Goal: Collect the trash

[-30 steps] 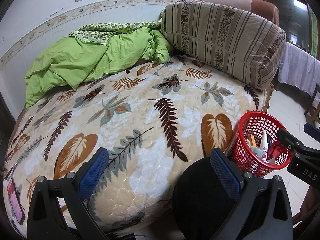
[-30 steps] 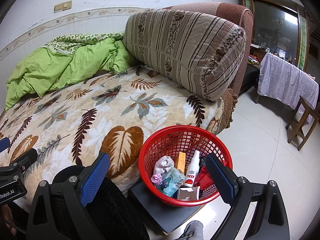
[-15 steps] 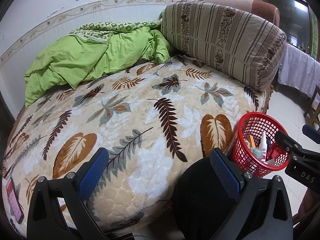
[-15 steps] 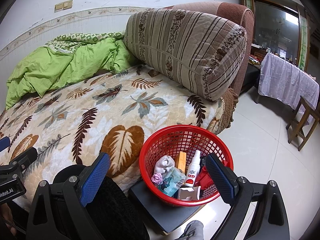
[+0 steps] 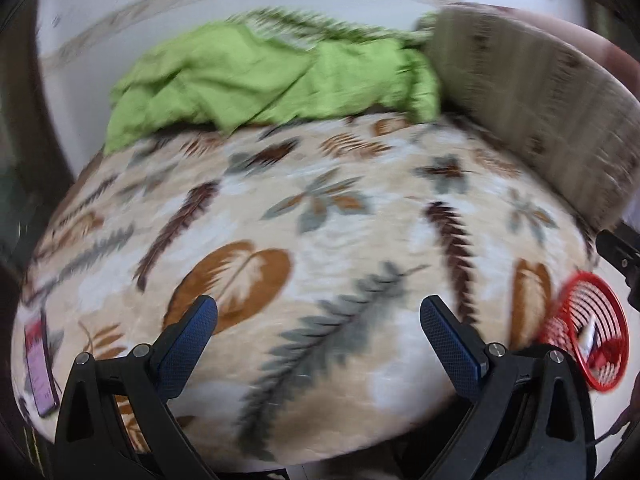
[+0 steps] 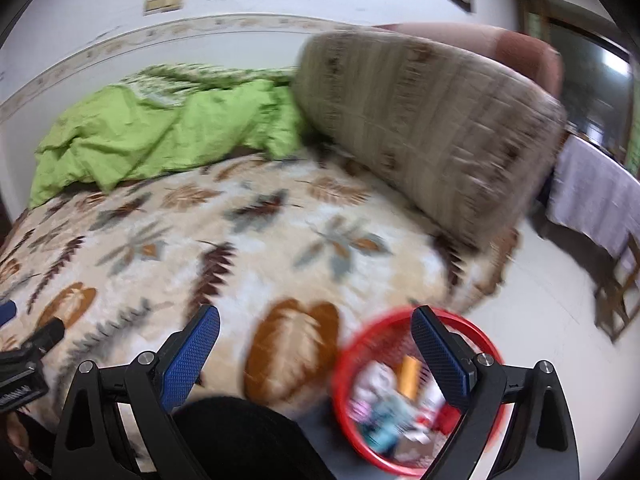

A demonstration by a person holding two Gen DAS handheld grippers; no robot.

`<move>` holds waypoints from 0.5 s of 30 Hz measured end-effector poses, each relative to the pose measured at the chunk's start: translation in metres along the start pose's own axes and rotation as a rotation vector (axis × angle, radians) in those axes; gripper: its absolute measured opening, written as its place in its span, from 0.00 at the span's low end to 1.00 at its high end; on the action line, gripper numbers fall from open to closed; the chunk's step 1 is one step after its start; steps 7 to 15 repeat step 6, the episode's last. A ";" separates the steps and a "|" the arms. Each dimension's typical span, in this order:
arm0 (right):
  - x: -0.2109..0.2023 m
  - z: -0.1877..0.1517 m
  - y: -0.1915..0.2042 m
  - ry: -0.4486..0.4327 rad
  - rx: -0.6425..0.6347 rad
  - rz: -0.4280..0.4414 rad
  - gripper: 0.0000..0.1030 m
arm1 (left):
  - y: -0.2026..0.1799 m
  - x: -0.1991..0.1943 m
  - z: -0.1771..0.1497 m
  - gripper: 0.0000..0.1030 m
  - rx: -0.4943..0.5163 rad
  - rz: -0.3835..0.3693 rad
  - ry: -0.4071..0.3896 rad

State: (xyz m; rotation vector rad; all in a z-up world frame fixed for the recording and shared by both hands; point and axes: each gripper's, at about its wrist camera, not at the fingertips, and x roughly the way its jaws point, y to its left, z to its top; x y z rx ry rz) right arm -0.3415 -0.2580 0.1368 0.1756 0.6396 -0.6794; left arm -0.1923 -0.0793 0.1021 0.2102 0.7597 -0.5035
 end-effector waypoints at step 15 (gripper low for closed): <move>0.063 0.020 0.075 0.076 -0.067 0.163 0.95 | 0.061 0.047 0.003 0.98 -0.159 0.047 0.094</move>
